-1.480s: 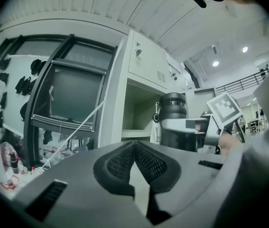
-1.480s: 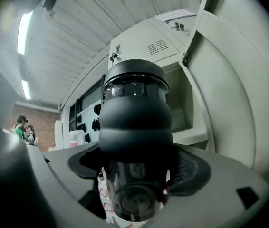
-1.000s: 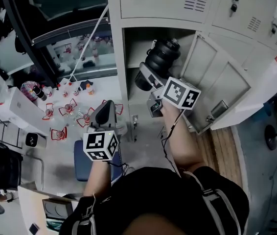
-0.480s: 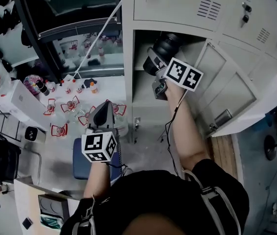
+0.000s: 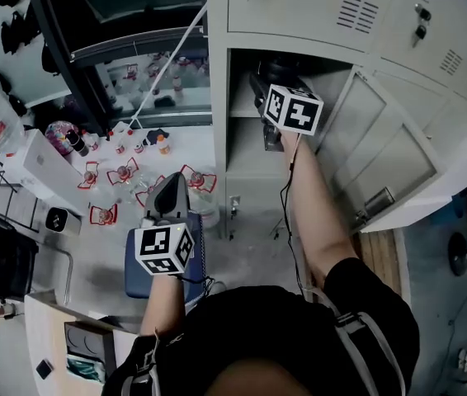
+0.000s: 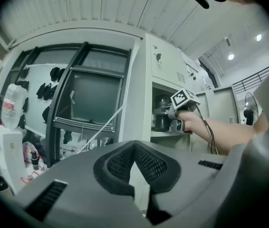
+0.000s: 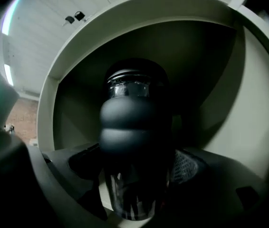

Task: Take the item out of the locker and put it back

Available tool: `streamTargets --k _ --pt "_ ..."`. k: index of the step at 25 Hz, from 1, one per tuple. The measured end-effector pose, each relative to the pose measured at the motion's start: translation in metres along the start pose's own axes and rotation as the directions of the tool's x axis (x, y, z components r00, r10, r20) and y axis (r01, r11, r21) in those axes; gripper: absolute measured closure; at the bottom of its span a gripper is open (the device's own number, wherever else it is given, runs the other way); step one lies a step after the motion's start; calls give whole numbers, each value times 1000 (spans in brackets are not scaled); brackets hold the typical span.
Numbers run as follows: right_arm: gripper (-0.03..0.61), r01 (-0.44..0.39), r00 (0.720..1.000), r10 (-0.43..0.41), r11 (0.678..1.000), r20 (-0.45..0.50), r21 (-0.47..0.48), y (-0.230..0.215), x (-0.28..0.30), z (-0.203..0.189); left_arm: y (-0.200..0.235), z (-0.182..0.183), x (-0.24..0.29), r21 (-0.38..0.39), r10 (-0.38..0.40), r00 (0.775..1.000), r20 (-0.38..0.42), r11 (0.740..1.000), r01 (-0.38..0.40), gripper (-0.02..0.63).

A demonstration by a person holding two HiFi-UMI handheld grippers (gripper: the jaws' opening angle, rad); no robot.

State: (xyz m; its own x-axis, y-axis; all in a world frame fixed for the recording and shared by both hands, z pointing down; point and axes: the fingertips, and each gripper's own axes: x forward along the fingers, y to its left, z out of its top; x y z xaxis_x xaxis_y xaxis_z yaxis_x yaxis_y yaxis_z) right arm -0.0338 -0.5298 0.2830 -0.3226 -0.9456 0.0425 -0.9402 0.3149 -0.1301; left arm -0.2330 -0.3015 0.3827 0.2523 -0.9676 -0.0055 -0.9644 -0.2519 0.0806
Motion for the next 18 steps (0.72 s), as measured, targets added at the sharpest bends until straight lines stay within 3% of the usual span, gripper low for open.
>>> streamTargets --k 7,18 --pt "158 57 998 -60 995 -32 -86 -9 19 -3 0 -1 3 10 4 1000 -15 1000 -4 601" --pt "140 13 1000 -14 994 -13 -110 -4 18 -6 -9 1 12 33 -19 1000 -21 999 19 601"
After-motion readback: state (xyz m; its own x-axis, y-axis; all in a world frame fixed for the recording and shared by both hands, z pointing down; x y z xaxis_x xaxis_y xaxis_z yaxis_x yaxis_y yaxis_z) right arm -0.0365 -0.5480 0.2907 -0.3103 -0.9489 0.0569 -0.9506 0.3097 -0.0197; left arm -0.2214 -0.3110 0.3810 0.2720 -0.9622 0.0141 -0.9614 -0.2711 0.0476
